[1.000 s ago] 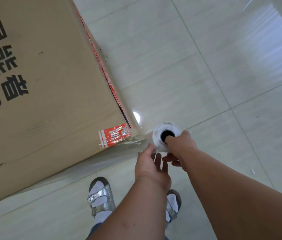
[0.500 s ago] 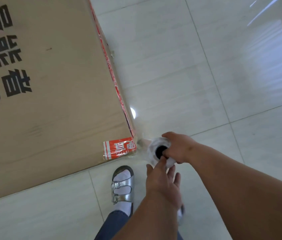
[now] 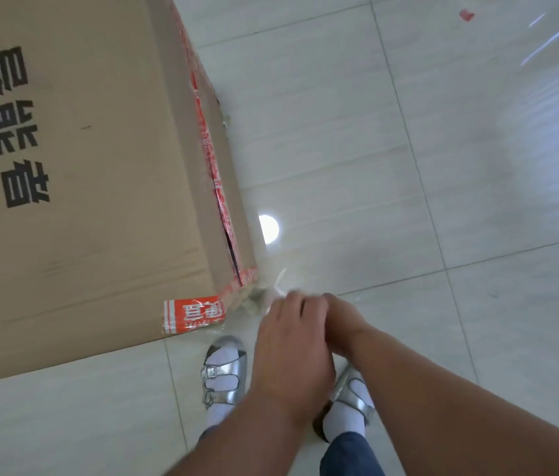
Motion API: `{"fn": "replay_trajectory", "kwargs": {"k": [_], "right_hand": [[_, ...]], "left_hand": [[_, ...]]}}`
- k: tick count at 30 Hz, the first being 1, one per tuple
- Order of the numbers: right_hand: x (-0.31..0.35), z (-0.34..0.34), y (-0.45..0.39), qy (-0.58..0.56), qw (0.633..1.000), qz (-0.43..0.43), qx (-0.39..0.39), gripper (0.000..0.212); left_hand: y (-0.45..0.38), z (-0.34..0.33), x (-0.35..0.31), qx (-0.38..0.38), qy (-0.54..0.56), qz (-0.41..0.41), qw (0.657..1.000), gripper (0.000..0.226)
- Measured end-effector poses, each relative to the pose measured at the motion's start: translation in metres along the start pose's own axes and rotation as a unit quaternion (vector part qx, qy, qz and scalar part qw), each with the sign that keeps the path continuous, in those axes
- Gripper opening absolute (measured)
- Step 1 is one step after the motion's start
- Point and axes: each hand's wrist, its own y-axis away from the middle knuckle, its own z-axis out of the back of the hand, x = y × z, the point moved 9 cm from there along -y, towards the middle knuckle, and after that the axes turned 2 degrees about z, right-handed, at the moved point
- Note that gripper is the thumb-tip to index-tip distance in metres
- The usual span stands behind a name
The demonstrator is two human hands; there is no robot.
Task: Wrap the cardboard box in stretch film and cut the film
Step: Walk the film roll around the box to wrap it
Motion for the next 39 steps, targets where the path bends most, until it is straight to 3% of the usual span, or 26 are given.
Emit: {"fn": "replay_trajectory", "kwargs": {"k": [1,2,3,5,8,10,12,15,19,23,26,30,32,34,37,39], "right_hand": [[-0.002,0.002,0.002,-0.032,0.999,0.004,0.0,0.035],[0.005,0.003,0.003,0.033,0.997,0.068,-0.004,0.037],[0.001,0.001,0.0,0.023,0.996,0.081,-0.009,0.039],[-0.012,-0.006,0.001,-0.002,0.998,0.061,-0.02,0.038],[-0.013,-0.013,0.005,-0.014,0.997,0.069,-0.033,0.036],[-0.012,-0.015,0.005,0.006,0.998,0.061,-0.027,0.038],[-0.011,-0.015,0.004,0.001,0.998,0.054,-0.013,0.037],[-0.009,-0.006,0.0,-0.026,0.998,0.046,-0.025,0.029],[0.008,0.007,-0.005,-0.134,0.989,0.039,-0.051,0.021],[0.037,0.016,0.002,-0.288,0.957,0.006,-0.041,0.027],[0.059,0.028,-0.005,-0.219,0.974,0.016,-0.049,0.025],[0.072,0.042,-0.018,-0.212,0.976,0.022,-0.047,0.071],[0.081,0.045,-0.023,-0.217,0.976,0.033,-0.015,0.083],[0.091,0.048,-0.031,-0.191,0.981,0.043,0.012,0.091],[0.109,0.06,-0.046,-0.146,0.987,0.067,0.016,0.097],[0.119,0.072,-0.057,-0.089,0.992,0.085,-0.004,0.099]], "left_hand": [[-0.019,0.003,-0.02,0.021,-0.059,-0.041,0.997,0.038],[-0.037,0.003,-0.031,0.059,-0.121,-0.064,0.989,0.042],[-0.054,-0.001,-0.03,0.128,-0.178,-0.054,0.974,0.042],[-0.076,-0.021,-0.025,0.266,-0.274,-0.04,0.923,0.035],[-0.072,-0.06,-0.004,0.44,-0.366,-0.031,0.819,0.026],[-0.065,-0.075,0.009,0.488,-0.423,-0.058,0.761,0.023],[-0.063,-0.082,0.022,0.507,-0.433,-0.063,0.743,0.031],[-0.071,-0.082,0.029,0.507,-0.392,-0.059,0.766,0.041],[-0.095,-0.07,0.006,0.463,-0.357,-0.139,0.799,0.025],[-0.125,-0.043,-0.011,0.421,-0.4,-0.224,0.783,0.024],[-0.147,-0.033,-0.007,0.383,-0.44,-0.255,0.771,0.016],[-0.176,-0.009,-0.004,0.346,-0.427,-0.275,0.789,0.037],[-0.187,-0.001,0.0,0.354,-0.433,-0.281,0.78,0.05],[-0.197,0.001,0.003,0.352,-0.436,-0.292,0.775,0.049],[-0.216,0.005,0.011,0.317,-0.393,-0.261,0.823,0.034],[-0.232,0.012,0.024,0.292,-0.346,-0.187,0.872,0.041]]}}
